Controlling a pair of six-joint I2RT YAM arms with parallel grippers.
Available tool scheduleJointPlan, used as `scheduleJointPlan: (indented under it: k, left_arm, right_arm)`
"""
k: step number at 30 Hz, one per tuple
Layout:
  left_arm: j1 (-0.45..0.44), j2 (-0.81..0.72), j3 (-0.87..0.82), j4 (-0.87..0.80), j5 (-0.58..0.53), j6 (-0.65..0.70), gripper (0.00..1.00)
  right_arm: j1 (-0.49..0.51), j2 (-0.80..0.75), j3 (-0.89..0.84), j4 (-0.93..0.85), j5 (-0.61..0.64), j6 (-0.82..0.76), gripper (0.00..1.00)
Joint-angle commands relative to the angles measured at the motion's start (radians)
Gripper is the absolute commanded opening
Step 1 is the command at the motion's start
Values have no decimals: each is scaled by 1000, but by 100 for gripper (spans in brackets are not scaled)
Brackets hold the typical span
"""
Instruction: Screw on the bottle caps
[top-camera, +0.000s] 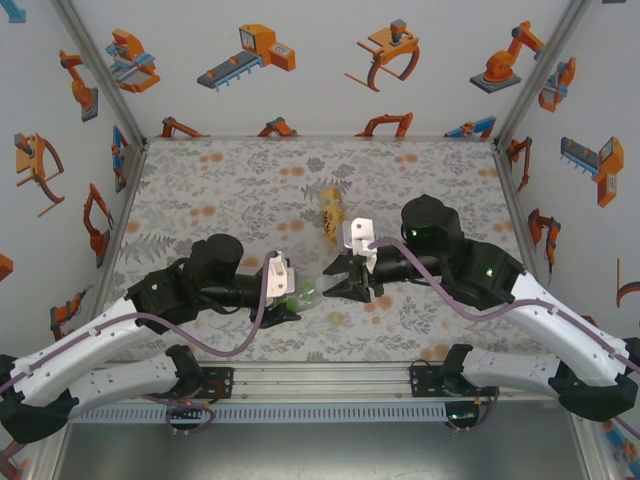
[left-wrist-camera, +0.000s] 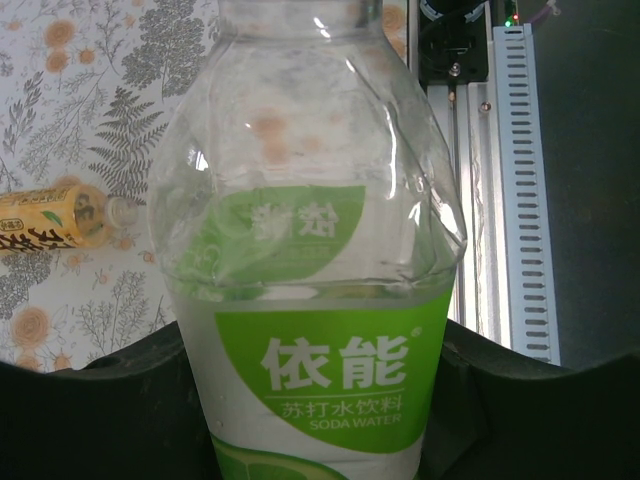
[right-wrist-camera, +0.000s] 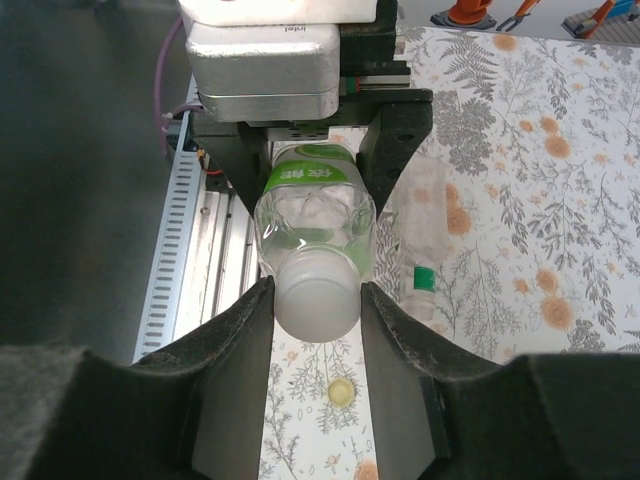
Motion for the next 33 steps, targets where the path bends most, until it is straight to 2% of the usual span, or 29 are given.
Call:
scheduleJointPlan:
  k: [1, 4, 8, 14, 18, 21, 33]
  left_arm:
    - [-6, -11, 37, 16, 16, -16, 0]
    - [-5, -13, 37, 18, 16, -18, 0]
    - [-6, -15, 37, 17, 12, -16, 0]
    - [-5, -17, 32, 17, -47, -20, 0]
    - [-5, -22, 26, 20, -90, -21, 0]
    - [-6, -23, 21, 32, -101, -21, 0]
    - [-6, -8, 9, 53, -110, -21, 0]
  right_arm:
    - [6, -1, -16, 36, -8, 21, 38]
    - [6, 0, -17, 29, -7, 25, 35]
    - [6, 1, -19, 33, 15, 78, 20]
    - [5, -7, -56, 74, 111, 334, 0]
    - [5, -10, -82, 51, 288, 588, 0]
    - [6, -7, -97, 31, 366, 761, 0]
    - [6, -16, -169, 77, 469, 1492, 0]
